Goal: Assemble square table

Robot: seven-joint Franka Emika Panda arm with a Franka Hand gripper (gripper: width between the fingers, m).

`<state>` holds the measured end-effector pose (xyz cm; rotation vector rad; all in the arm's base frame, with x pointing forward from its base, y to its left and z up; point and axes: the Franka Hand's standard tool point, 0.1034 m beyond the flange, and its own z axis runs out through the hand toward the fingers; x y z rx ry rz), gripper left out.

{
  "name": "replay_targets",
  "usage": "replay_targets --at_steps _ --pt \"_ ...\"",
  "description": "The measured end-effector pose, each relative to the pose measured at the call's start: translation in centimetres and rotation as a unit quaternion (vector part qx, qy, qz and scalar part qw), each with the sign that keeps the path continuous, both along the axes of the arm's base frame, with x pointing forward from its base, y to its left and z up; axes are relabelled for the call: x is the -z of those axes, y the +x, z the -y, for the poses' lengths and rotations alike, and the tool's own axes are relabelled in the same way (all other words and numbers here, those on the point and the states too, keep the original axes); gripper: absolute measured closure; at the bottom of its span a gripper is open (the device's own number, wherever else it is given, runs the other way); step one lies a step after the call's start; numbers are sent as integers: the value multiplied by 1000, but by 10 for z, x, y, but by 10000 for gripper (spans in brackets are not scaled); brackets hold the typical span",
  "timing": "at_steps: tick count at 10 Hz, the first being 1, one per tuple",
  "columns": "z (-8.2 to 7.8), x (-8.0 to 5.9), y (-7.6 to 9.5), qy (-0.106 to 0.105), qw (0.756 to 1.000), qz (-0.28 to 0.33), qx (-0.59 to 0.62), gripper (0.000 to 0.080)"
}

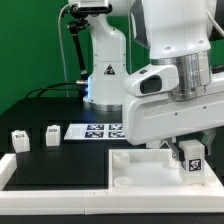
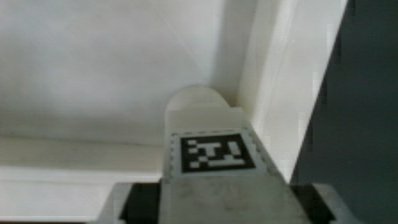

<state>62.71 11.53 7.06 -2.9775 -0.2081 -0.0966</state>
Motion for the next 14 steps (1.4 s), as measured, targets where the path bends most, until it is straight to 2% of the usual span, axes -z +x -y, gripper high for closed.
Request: replay_targets --at_steps 3,5,7,10,11,13,14 --pt "-1 -1 0 7 993 -18 120 508" --pt "-2 -1 -1 9 947 -51 316 508" --pt "-2 1 -1 34 883 -80 461 508" --pt "-8 2 -2 53 784 -113 608 508" --pt "-11 2 -2 55 759 -119 638 508" --pt "-10 2 -2 62 735 -128 663 508" --pt "-10 2 -2 62 739 -127 659 508"
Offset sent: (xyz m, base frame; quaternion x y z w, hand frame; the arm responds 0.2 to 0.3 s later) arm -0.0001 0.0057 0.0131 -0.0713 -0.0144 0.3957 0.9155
